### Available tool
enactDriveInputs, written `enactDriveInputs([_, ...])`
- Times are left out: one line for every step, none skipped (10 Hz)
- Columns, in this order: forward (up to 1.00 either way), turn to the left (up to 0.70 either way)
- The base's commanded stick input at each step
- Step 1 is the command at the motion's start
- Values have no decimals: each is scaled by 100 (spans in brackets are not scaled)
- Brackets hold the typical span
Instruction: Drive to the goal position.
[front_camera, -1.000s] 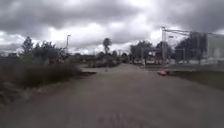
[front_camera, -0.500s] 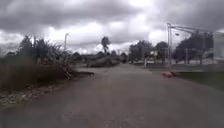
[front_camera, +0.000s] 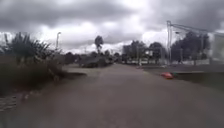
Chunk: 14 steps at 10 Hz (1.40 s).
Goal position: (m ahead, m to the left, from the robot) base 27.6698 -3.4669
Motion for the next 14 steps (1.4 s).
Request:
enactDriveInputs([100, -24])
enactDriveInputs([100, -19])
enactDriveInputs([100, -11])
enactDriveInputs([100, -3])
enactDriveInputs([100, 0])
enactDriveInputs([100, 0])
enactDriveInputs([100, 0])
enactDriveInputs([100, 0])
enactDriveInputs([100, 0])
enactDriveInputs([100, 0])
enactDriveInputs([100, 0])
enactDriveInputs([100, -8])
enactDriveInputs([100, -16])
enactDriveInputs([100, -24])
